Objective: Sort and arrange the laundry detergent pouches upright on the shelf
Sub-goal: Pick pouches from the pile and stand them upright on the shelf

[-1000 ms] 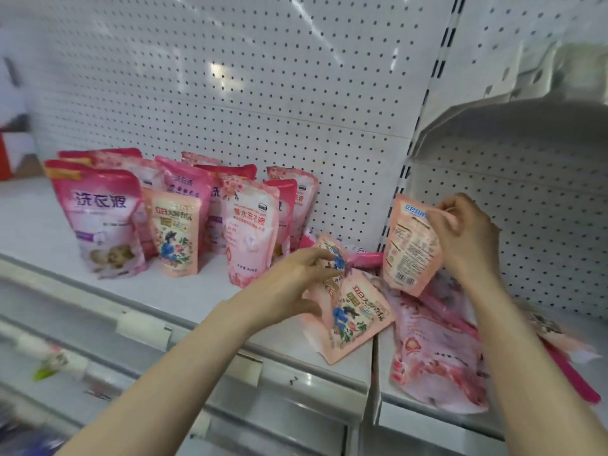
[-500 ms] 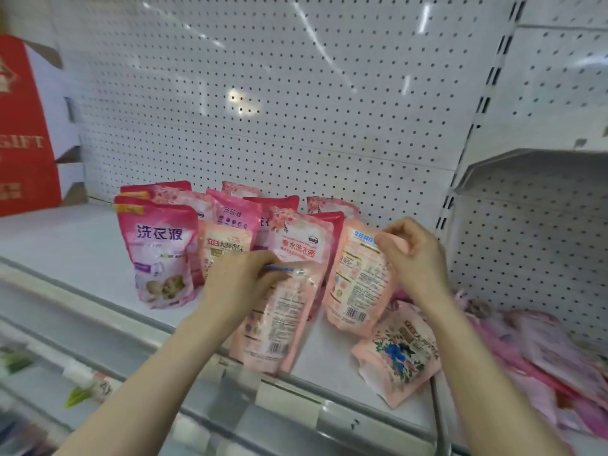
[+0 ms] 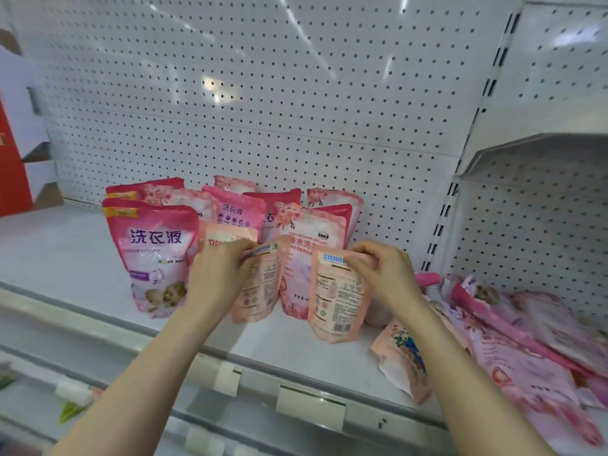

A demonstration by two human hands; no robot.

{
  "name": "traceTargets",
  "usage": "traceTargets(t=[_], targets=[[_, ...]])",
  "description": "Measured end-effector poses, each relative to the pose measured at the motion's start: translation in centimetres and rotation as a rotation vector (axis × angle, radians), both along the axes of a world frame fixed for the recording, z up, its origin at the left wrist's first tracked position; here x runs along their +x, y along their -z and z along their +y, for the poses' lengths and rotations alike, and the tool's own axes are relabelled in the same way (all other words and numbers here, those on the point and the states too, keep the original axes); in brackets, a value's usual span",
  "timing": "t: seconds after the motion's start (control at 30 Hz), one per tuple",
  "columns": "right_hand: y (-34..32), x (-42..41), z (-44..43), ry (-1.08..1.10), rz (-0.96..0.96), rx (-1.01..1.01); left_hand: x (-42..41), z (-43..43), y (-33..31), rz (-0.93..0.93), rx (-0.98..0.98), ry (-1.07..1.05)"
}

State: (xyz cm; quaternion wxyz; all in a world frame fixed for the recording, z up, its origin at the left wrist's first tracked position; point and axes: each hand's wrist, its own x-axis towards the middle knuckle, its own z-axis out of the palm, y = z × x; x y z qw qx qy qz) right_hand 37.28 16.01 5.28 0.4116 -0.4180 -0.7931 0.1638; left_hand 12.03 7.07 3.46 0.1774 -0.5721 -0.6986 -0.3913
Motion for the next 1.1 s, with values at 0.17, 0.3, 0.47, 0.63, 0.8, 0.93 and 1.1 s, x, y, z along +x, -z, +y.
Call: traceTargets(t=[0.17,0.3,0.47,0.63,0.8,0.93,1.1], targets=[[0.2,-0.4,-0.8,0.063,-0.030,0.062,0.0,-0.7,-0.4,0.139,0.067,0.001],[0.7,0.6,-1.8,0.077,0.027,0.106,1.6,-1.3,-1.0,0.237,0.202,0.076],[0.8,7.1,-2.1,0.269,0.018,0.135,7.7,-1.0,-0.5,0.264,0.274,0.385],[2.4,15.0,-0.9,0.559,-0.438,-0.017,16.4,1.0,1.9,0.221,-0.031,0.661],[4.1,19.9,-0.8,0.525,-0.797,-0.315,23.5,4.3,3.4,0.222,-0.503,0.549],[4.2,21.7,-0.2,0.456,-0.772,-0.325,25.5,5.6,4.0,0.117,-0.660,0.437],[3.1,22.4,1.4,0.442,-0.842,-0.416,26.0,4.4,3.7,-0.095,-0.622,0.450]])
